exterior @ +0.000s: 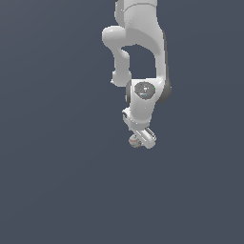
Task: Pick up the object and move it to a goal position.
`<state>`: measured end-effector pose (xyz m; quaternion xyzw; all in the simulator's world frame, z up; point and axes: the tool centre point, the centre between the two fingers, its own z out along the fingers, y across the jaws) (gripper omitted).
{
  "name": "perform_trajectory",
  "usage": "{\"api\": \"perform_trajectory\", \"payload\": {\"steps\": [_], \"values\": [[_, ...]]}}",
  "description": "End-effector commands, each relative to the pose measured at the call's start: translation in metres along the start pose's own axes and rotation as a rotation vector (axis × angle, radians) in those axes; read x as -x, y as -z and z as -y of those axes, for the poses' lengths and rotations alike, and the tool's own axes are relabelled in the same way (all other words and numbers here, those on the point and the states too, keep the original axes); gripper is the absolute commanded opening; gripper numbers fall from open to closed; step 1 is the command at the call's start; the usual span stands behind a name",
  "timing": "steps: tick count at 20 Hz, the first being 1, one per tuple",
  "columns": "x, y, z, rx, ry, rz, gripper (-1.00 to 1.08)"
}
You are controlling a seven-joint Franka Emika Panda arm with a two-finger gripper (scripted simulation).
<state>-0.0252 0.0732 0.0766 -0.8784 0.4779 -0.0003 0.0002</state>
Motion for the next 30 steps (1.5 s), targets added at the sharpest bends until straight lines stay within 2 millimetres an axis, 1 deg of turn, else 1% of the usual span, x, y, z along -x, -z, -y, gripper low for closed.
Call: {"api": "perform_trajectory", "payload": {"steps": [1, 4, 8, 9, 18, 22, 26, 30], "values": [[0.0, -0.013, -0.001, 0.001, -0.002, 0.0, 1.0], [0.0, -0.024, -0.001, 0.001, -0.002, 0.0, 1.0], [0.0, -0.029, 0.0, 0.001, -0.002, 0.0, 1.0], [0.0, -0.029, 0.0, 0.001, -0.002, 0.0, -1.0], [0.0, -0.029, 0.0, 0.001, -0.002, 0.0, -1.0], [0.0, -0.026, 0.0, -0.001, -0.002, 0.0, -1.0], [-0.001, -0.015, -0.002, -0.001, -0.002, 0.0, -1.0], [-0.002, 0.004, -0.007, -0.001, -0.002, 0.0, -1.0]]}}
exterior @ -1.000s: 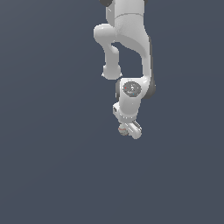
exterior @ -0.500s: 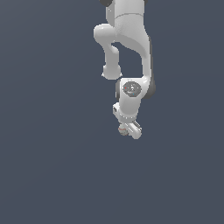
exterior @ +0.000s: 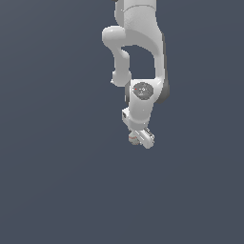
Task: Pick up the object and move it to a goal position.
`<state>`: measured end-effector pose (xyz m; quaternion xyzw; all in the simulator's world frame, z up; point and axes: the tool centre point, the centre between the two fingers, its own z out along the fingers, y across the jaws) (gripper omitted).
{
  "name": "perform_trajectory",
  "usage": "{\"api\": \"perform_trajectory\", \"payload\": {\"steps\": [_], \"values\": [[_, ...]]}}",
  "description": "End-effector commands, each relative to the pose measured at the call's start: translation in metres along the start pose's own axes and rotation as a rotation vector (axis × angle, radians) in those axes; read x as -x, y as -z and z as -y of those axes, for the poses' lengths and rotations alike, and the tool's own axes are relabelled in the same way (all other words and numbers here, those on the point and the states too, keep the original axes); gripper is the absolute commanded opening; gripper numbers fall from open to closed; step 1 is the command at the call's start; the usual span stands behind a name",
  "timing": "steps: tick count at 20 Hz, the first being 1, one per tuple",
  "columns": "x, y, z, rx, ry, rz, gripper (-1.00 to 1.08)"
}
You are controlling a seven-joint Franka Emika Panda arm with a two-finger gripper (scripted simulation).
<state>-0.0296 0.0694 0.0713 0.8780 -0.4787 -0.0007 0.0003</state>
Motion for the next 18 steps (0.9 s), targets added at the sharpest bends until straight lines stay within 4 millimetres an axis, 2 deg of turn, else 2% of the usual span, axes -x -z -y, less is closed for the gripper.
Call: {"api": "perform_trajectory", "payload": {"steps": [1, 6, 18], "values": [[-0.002, 0.015, -0.003, -0.003, -0.001, -0.001, -1.0], [-0.005, 0.054, -0.012, -0.003, -0.001, 0.0, -1.0], [-0.015, 0.175, -0.039, -0.002, -0.002, 0.0, -1.0]]}}
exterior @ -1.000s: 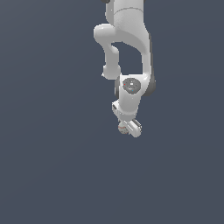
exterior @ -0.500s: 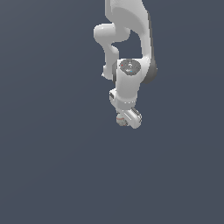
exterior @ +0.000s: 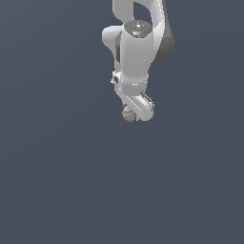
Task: Pick up the object and move it to a goal position.
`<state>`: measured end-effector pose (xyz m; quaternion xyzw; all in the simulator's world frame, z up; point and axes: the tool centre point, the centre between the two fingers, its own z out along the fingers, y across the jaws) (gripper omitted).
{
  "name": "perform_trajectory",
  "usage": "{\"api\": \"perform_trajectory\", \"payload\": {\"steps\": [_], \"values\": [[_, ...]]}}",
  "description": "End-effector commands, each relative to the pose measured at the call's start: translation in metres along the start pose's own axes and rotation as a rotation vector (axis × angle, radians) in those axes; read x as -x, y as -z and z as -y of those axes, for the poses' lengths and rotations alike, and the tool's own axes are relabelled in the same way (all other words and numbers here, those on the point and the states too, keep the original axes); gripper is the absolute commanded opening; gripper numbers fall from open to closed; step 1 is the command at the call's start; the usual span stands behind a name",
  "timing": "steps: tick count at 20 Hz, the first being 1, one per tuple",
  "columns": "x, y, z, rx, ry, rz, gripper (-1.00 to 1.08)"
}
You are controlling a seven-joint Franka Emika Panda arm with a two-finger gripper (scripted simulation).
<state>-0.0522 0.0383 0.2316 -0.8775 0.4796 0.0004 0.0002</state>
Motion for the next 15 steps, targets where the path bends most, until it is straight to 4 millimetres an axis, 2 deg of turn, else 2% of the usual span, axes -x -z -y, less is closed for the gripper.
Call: {"api": "perform_trajectory", "payload": {"steps": [1, 8, 15], "values": [[-0.002, 0.023, -0.005, 0.0, 0.0, -0.001, -1.0], [-0.006, 0.066, -0.013, 0.0, 0.0, -0.001, -1.0], [-0.008, 0.08, -0.015, 0.0, 0.001, -0.001, -1.0]]}}
